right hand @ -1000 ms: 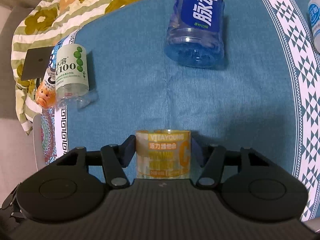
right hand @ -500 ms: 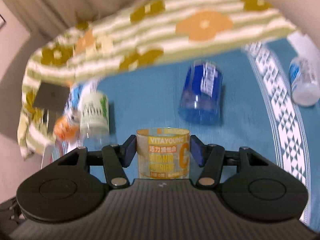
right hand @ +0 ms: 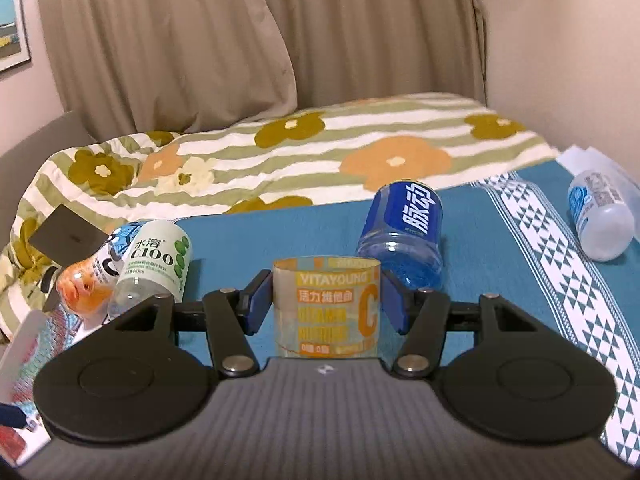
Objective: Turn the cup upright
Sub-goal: 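Lift the cup with the right gripper, rotate it mouth-up, lower onto cloth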
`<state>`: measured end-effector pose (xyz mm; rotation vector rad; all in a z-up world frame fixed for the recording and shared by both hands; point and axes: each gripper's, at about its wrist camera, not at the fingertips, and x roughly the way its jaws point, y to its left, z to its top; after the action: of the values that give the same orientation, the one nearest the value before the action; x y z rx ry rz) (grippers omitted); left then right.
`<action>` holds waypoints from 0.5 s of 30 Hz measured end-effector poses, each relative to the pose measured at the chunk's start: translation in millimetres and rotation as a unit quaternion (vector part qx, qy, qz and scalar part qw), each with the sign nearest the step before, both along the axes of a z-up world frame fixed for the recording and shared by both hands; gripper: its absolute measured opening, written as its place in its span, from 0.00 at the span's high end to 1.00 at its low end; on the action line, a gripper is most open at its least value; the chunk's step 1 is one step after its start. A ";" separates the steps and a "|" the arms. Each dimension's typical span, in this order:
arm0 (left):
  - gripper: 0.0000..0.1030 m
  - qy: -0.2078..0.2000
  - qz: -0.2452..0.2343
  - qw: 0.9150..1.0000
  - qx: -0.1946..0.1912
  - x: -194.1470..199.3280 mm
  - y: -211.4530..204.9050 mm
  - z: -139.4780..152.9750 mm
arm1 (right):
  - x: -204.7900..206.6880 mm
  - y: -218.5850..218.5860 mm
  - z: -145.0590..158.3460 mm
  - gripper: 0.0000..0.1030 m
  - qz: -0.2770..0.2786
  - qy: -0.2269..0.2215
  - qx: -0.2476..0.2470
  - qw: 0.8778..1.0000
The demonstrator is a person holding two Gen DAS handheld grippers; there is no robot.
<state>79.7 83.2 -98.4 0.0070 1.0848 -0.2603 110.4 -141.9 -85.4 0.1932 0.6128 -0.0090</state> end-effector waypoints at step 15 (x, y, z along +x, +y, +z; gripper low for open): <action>0.04 -0.004 -0.008 1.000 0.003 -3.3 1.2 -2.6 | -36.4 19.0 0.0 0.29 0.040 0.000 -0.067 0.997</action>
<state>76.5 84.4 -101.0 0.0222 1.0784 -0.2718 74.0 -122.9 -85.3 0.0379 0.6180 0.0266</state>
